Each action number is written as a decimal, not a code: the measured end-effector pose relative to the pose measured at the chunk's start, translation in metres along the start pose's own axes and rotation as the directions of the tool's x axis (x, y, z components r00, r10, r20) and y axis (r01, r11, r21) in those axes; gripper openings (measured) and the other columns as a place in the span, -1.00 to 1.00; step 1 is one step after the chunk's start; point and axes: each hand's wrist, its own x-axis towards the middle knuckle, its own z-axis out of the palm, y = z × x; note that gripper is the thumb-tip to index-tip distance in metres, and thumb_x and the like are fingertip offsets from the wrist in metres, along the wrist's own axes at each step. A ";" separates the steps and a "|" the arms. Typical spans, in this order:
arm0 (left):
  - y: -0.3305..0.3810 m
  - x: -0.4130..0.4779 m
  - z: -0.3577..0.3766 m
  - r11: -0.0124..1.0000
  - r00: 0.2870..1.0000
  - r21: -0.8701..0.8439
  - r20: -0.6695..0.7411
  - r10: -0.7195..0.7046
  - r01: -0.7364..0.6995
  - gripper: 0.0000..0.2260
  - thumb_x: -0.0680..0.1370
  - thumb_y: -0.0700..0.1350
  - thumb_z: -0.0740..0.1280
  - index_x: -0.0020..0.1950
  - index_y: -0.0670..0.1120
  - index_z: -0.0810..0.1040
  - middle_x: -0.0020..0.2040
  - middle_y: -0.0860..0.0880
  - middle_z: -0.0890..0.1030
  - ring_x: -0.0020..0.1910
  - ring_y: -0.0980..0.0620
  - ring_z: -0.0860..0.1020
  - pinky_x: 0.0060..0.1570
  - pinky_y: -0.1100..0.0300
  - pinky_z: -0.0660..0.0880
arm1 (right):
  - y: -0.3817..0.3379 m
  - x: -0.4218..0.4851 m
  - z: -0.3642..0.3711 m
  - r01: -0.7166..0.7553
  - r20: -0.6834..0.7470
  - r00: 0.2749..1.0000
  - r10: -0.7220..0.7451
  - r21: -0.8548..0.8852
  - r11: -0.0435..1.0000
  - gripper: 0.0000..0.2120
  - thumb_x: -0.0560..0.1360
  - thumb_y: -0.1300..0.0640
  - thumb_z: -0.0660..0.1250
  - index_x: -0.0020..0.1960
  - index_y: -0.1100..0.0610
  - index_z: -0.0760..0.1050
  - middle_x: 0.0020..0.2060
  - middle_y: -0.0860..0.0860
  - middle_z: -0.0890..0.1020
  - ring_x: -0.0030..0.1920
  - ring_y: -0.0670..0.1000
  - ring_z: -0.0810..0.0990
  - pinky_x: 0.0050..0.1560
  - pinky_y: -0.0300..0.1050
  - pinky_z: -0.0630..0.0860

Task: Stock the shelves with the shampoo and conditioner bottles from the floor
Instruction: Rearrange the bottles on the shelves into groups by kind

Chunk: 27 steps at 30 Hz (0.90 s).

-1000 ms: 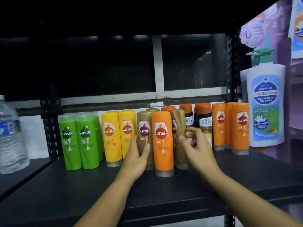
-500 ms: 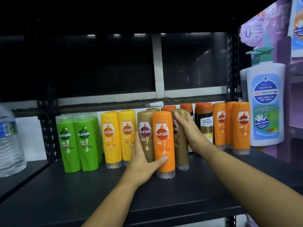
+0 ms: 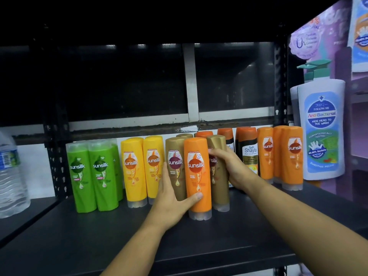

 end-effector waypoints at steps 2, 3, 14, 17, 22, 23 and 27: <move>0.001 0.000 0.000 1.000 1.000 -0.003 -0.001 0.004 -0.004 0.23 0.25 0.49 0.50 0.60 0.31 -0.32 0.63 0.25 0.03 0.61 0.17 0.10 0.53 0.04 0.20 | 0.001 0.000 0.000 0.004 0.004 1.000 -0.004 0.013 1.000 -0.37 0.39 -0.09 0.51 0.39 0.04 0.42 0.14 0.17 0.68 0.16 0.22 0.67 0.28 0.35 0.51; 0.001 0.000 0.000 1.000 1.000 -0.001 -0.001 0.001 -0.001 0.23 0.25 0.50 0.49 0.60 0.31 -0.31 0.64 0.24 0.03 0.61 0.16 0.10 0.55 0.00 0.21 | 0.002 0.000 0.000 0.008 0.002 1.000 -0.008 0.012 1.000 -0.35 0.38 -0.12 0.51 0.40 0.00 0.41 0.15 0.15 0.68 0.16 0.20 0.68 0.27 0.33 0.52; -0.001 0.000 -0.001 1.000 1.000 -0.002 0.002 -0.006 0.006 0.24 0.23 0.53 0.48 0.60 0.31 -0.33 0.64 0.25 0.00 0.61 0.16 0.09 0.56 -0.02 0.20 | -0.002 -0.002 0.000 -0.035 0.068 0.997 0.031 0.047 0.998 -0.34 0.42 -0.10 0.47 0.43 0.13 0.40 0.17 0.21 0.66 0.17 0.23 0.67 0.14 0.15 0.62; -0.002 0.000 -0.001 1.000 1.000 -0.004 0.001 -0.008 0.008 0.23 0.23 0.52 0.49 0.59 0.33 -0.33 0.64 0.25 0.00 0.62 0.15 0.09 0.56 -0.06 0.22 | -0.003 -0.003 0.000 -0.043 0.077 0.996 0.039 0.051 0.998 -0.34 0.42 -0.08 0.47 0.43 0.13 0.40 0.18 0.21 0.66 0.18 0.24 0.66 0.13 0.15 0.63; -0.003 0.001 -0.001 1.000 1.000 -0.013 -0.002 0.000 0.000 0.23 0.24 0.50 0.50 0.60 0.32 -0.30 0.64 0.24 0.03 0.61 0.17 0.11 0.57 -0.07 0.22 | -0.006 -0.006 0.003 -0.045 0.096 0.995 0.040 0.047 0.998 -0.37 0.42 -0.01 0.49 0.42 0.08 0.39 0.18 0.21 0.66 0.17 0.23 0.67 0.11 0.17 0.63; -0.003 0.001 -0.001 1.000 1.000 -0.018 0.000 0.001 -0.001 0.22 0.24 0.49 0.51 0.60 0.33 -0.29 0.64 0.24 0.04 0.61 0.17 0.12 0.57 -0.08 0.23 | -0.006 -0.007 0.003 -0.037 0.085 0.996 0.034 0.039 0.999 -0.37 0.41 -0.01 0.50 0.42 0.06 0.39 0.18 0.19 0.66 0.16 0.22 0.67 0.11 0.18 0.63; -0.004 0.002 -0.001 1.000 1.000 -0.011 -0.005 -0.004 0.003 0.22 0.25 0.49 0.52 0.60 0.32 -0.29 0.64 0.23 0.04 0.61 0.16 0.12 0.57 -0.11 0.23 | -0.008 -0.013 -0.001 0.017 0.023 1.000 -0.017 -0.021 1.000 -0.38 0.43 0.00 0.53 0.40 -0.12 0.33 0.17 0.09 0.67 0.12 0.14 0.70 0.11 0.17 0.64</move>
